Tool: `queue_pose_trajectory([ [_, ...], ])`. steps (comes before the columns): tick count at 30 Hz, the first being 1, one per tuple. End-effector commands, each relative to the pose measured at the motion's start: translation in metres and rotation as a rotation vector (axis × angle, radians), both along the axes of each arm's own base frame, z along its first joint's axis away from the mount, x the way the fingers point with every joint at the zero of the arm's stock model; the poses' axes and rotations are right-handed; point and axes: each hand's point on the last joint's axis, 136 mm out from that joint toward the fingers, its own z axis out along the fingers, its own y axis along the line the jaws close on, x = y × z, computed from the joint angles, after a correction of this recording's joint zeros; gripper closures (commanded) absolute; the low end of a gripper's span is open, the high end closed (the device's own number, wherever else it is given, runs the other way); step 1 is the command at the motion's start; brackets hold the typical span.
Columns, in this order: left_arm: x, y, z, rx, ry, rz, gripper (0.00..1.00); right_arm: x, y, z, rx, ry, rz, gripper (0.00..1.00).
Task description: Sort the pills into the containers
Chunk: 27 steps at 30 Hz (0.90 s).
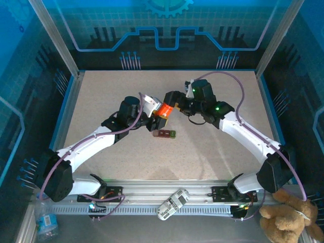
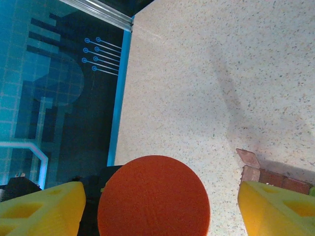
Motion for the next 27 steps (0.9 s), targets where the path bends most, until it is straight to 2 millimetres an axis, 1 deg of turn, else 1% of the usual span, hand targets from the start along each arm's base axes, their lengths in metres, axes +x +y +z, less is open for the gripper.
queue_pose_trajectory([
  [1, 0.005, -0.006, 0.018, -0.013, -0.054, -0.015, 1.0, 0.003, 0.011, 0.011, 0.022, -0.019, 0.012, 0.23],
  [3, 0.005, -0.007, 0.019, -0.015, -0.056, -0.016, 1.0, 0.003, 0.014, 0.011, 0.025, -0.021, 0.02, 0.3],
  [7, 0.005, -0.007, 0.02, -0.023, -0.056, -0.013, 1.0, 0.002, 0.016, 0.009, 0.025, -0.026, 0.041, 0.48],
  [9, 0.006, -0.007, 0.021, -0.037, -0.054, -0.006, 1.0, 0.001, 0.016, 0.009, 0.027, -0.046, 0.056, 0.56],
  [10, 0.006, -0.008, 0.023, -0.044, -0.052, -0.005, 1.0, 0.002, 0.016, 0.01, 0.032, -0.067, 0.068, 0.58],
  [13, 0.005, -0.009, 0.025, -0.059, -0.046, -0.009, 1.0, 0.003, 0.009, 0.018, 0.044, -0.201, 0.122, 0.59],
  [16, 0.0, -0.011, 0.031, -0.091, -0.035, -0.031, 1.0, -0.001, 0.004, 0.037, 0.122, -0.427, 0.264, 0.58],
  [17, -0.002, -0.012, 0.034, -0.11, -0.027, -0.041, 1.0, -0.002, -0.001, 0.039, 0.134, -0.47, 0.288, 0.57],
  [19, -0.003, -0.011, 0.039, -0.153, -0.016, -0.051, 1.0, -0.004, -0.014, 0.05, 0.199, -0.568, 0.315, 0.57],
  [22, -0.002, -0.005, 0.049, -0.225, -0.005, -0.048, 1.0, -0.006, -0.024, 0.062, 0.289, -0.607, 0.328, 0.59],
  [25, -0.003, -0.005, 0.057, -0.272, -0.001, -0.063, 1.0, -0.007, -0.021, 0.064, 0.293, -0.605, 0.342, 0.59],
  [27, -0.003, -0.005, 0.059, -0.276, 0.003, -0.068, 1.0, -0.006, -0.021, 0.064, 0.289, -0.601, 0.34, 0.59],
])
